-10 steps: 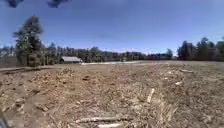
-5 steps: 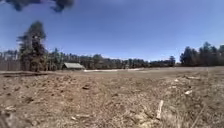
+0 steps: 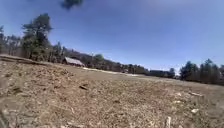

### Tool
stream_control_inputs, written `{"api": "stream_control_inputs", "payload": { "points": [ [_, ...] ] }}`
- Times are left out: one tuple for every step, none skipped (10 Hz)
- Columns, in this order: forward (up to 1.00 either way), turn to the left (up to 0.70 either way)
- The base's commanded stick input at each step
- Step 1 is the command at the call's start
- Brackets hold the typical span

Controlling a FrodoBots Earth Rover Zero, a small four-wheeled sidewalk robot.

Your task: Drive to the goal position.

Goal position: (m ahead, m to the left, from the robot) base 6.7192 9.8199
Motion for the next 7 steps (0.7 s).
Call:
{"api": "stream_control_inputs", "payload": {
  "points": [
    [0.70,0.00],
    [0.70,0.00],
    [0.70,0.00],
    [0.70,0.00],
    [0.70,0.00],
    [0.70,0.00],
    [0.70,0.00]
  ]
}}
